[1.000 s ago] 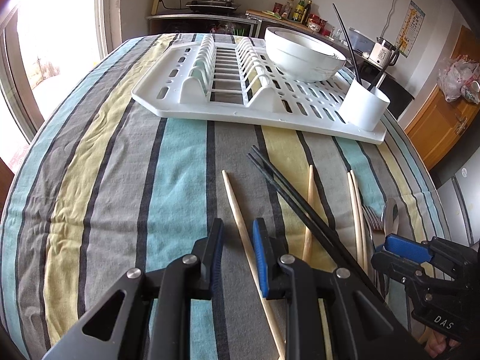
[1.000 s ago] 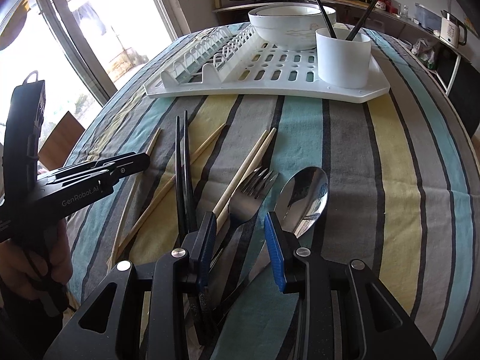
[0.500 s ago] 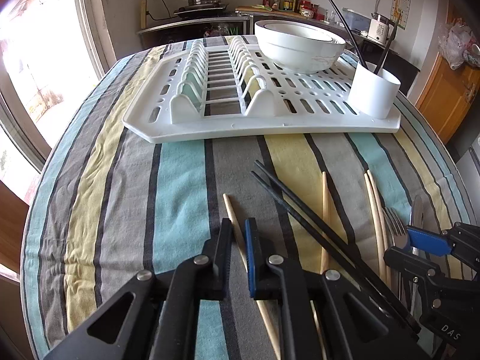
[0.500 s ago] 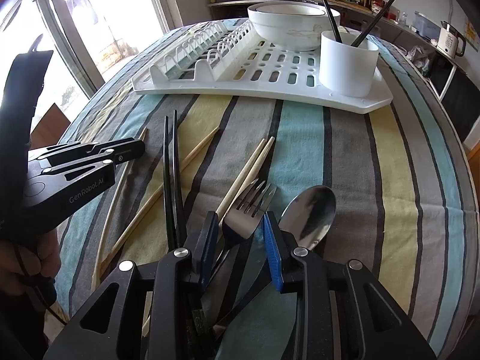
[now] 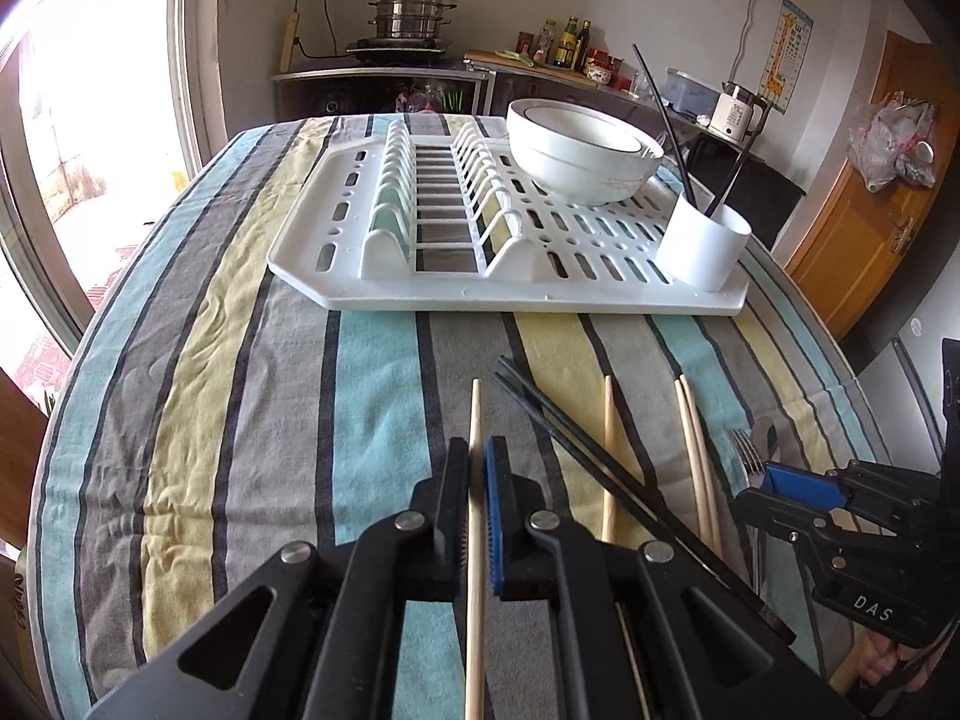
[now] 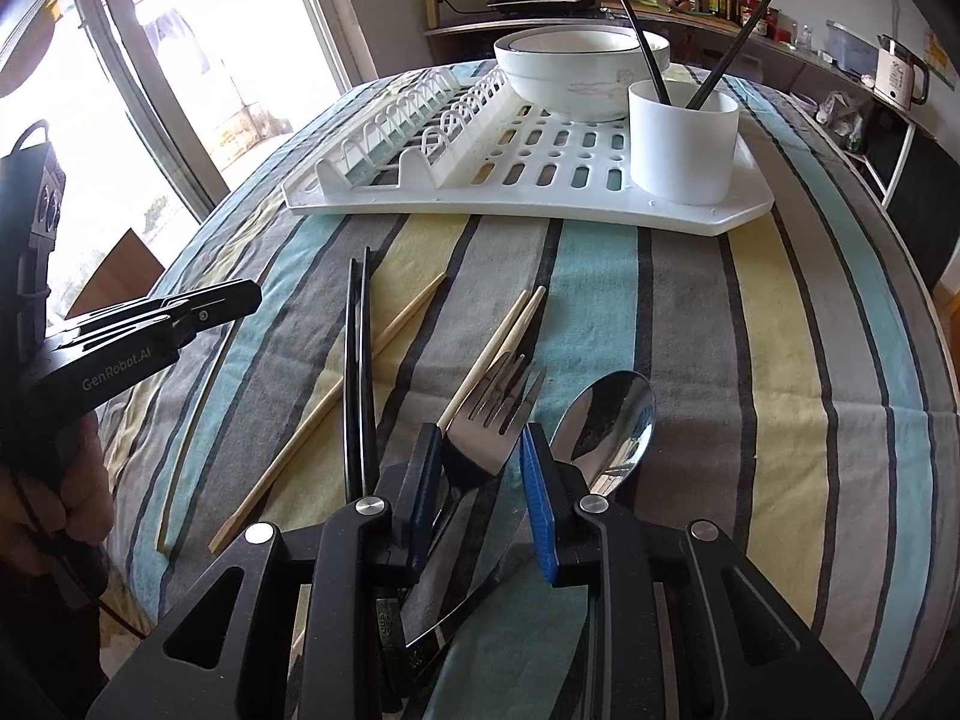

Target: Organize utensils

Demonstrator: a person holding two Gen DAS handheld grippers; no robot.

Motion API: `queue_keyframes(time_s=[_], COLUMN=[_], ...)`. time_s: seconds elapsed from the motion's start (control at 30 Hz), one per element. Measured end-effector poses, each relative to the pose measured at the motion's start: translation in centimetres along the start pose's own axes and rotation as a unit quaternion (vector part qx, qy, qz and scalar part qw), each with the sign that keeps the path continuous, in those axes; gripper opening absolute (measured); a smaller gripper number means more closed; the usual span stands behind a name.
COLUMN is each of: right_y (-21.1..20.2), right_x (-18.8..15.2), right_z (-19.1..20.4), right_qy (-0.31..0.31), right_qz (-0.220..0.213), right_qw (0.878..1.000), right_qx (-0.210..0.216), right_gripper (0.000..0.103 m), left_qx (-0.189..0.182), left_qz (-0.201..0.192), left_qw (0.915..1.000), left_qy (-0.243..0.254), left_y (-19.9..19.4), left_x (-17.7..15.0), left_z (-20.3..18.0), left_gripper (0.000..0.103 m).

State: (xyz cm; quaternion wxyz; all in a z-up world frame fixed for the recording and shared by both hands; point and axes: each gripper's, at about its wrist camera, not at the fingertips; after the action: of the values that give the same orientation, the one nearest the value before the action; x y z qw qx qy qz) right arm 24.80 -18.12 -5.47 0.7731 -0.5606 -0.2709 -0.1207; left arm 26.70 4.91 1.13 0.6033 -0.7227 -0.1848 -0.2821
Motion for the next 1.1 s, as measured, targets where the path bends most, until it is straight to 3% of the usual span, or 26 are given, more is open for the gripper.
queue_keyframes(time_s=[0.6, 1.1], right_y=[-5.9, -8.7], right_x=[1.2, 1.7], right_z=[0.3, -0.2], right_qy=[-0.004, -0.003], right_qz=[-0.092, -0.139], right_qw=[0.995, 0.989], right_qx=[0.029, 0.044], right_gripper=[0.026, 0.024], left_qx=[-0.041, -0.053], left_qz=[-0.090, -0.129], left_qw=[0.9950, 0.9899], left_qy=[0.014, 0.024], left_y=[-7.7, -11.0], left_x=[1.8, 2.8], left_z=[-1.4, -2.2], left_gripper=[0.006, 0.006])
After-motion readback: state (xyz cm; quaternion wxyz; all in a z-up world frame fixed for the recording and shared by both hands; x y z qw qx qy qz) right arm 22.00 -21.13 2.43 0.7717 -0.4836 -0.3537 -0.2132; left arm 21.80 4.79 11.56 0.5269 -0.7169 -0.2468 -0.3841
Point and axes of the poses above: each gripper's, at about its wrist camera, not at the fingertips, and y roughly the way its jaws point, z to its left, x to its top, and after that the axes turned 4 degrees about y, right-handed
